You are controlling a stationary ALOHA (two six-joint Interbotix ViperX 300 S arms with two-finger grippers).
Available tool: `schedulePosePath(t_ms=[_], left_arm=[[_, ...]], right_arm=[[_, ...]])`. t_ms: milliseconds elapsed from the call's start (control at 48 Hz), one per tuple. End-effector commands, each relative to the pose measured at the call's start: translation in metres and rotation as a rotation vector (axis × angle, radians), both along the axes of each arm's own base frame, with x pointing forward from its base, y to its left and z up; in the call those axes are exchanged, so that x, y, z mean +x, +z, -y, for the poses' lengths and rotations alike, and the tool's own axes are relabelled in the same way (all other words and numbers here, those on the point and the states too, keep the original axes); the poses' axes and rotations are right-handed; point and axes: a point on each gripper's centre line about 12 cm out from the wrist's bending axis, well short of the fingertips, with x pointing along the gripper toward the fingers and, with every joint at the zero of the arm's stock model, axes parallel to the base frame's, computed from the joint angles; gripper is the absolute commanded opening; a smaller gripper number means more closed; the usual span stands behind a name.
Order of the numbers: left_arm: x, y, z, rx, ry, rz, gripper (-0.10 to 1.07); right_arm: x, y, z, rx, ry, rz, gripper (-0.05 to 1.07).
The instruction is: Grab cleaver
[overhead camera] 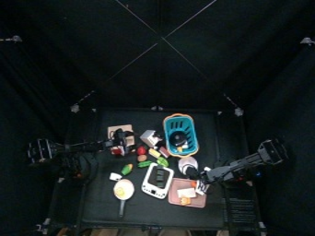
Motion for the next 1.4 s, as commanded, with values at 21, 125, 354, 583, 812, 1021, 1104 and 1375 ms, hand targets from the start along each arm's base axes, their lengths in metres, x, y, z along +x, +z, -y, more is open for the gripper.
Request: schedulePosePath(t_ms=[21, 125, 354, 583, 812, 1021, 1104, 1375], left_arm=[[0.001, 0.005, -0.001, 0.008, 0.003, 0.020, 0.97], [0.000, 0.004, -0.001, 0.006, 0.003, 0.017, 0.97], [0.001, 0.005, -0.001, 0.006, 0.004, 0.019, 0.97], [0.000, 0.003, -0.002, 0.003, 0.008, 0.012, 0.98], [0.000, 0.002, -0.002, 0.001, 0.008, 0.008, 0.97], [0.001, 0.002, -0.003, 0.001, 0.008, 0.008, 0.98], [0.000, 0.001, -0.002, 0.000, 0.008, 0.007, 0.98], [0.000, 0.001, -0.003, -0.001, 0.010, 0.004, 0.97]], right_arm=[[0.000, 0.004, -0.008, 0.004, 0.024, 0.023, 0.74], [-0.001, 0.003, -0.014, 0.012, 0.043, 0.020, 0.74], [-0.003, -0.007, -0.015, -0.008, 0.058, -0.015, 0.74], [-0.005, 0.002, -0.015, 0.007, 0.058, 0.005, 0.74], [-0.009, 0.035, -0.003, 0.078, -0.001, 0.160, 0.74], [-0.017, 0.040, 0.015, 0.164, -0.104, 0.325, 0.74], [-0.023, 0.029, 0.021, 0.193, -0.160, 0.335, 0.74], [-0.035, 0.002, 0.021, 0.237, -0.221, 0.301, 0.74]])
